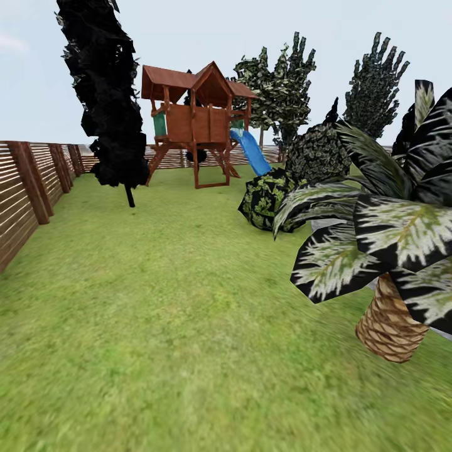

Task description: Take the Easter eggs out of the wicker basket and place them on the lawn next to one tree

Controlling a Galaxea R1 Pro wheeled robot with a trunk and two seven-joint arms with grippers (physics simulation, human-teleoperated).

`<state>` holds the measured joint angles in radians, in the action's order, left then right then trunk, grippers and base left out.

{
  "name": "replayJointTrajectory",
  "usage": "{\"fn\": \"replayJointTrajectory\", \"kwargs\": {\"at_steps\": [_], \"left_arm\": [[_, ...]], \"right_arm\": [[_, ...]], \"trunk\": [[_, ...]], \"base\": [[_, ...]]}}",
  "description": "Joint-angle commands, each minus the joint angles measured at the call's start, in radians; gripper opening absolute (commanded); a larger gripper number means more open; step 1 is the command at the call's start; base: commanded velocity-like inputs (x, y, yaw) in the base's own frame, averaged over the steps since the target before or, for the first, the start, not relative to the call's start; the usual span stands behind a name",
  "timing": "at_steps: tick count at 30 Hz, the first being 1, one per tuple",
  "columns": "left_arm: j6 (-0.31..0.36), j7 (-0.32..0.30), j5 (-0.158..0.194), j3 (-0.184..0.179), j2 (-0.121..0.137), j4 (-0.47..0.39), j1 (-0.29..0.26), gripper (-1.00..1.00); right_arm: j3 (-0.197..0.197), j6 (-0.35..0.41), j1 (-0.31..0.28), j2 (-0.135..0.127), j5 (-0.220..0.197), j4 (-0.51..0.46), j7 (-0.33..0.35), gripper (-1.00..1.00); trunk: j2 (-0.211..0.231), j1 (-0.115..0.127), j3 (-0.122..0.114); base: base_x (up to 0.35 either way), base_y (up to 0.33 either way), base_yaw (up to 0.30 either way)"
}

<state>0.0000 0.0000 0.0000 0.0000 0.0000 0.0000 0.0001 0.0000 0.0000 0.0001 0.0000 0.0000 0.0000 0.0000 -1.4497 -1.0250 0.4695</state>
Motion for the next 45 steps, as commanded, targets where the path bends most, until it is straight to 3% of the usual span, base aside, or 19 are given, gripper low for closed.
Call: {"fn": "replayJointTrajectory", "kwargs": {"at_steps": [1, 10, 31, 33, 38, 45], "left_arm": [[-0.006, 0.002, 0.006, 0.006, -0.002, -0.006, -0.003, 1.0], [-0.007, -0.004, 0.006, 0.006, -0.001, -0.02, -0.003, 1.0], [-0.004, -0.007, 0.006, 0.007, -0.002, -0.018, -0.003, 1.0], [-0.005, -0.004, 0.006, 0.008, -0.001, -0.019, -0.003, 1.0], [-0.007, -0.004, 0.006, 0.008, -0.004, -0.019, -0.003, 1.0], [-0.008, -0.009, 0.005, 0.007, -0.01, -0.019, -0.003, 1.0]], "right_arm": [[0.001, -0.003, -0.006, 0.0, 0.006, -0.006, 0.006, 1.0], [0.004, -0.04, -0.057, -0.004, 0.002, -0.009, -0.002, 1.0], [0.008, -0.044, -0.059, 0.002, 0.003, -0.006, 0.011, 1.0], [0.02, -0.04, -0.059, 0.001, 0.017, -0.004, 0.034, 1.0], [0.097, -0.032, -0.06, 0.003, 0.112, 0.003, 0.155, 1.0], [0.108, -0.028, -0.06, 0.0, 0.141, -0.006, 0.143, 1.0]], "trunk": [[0.0, 0.0, 0.0], [0.0, 0.0, 0.0], [0.0, 0.0, 0.006], [0.0, 0.0, 0.007], [0.0, 0.0, 0.007], [0.0, 0.0, 0.007]], "base": [[0.0, 0.0, 0.0], [0.0, 0.0, 0.0], [0.0, 0.0, 0.01], [0.0, 0.0, 0.041], [0.0, 0.0, 0.0], [0.0, 0.0, 0.0]]}}
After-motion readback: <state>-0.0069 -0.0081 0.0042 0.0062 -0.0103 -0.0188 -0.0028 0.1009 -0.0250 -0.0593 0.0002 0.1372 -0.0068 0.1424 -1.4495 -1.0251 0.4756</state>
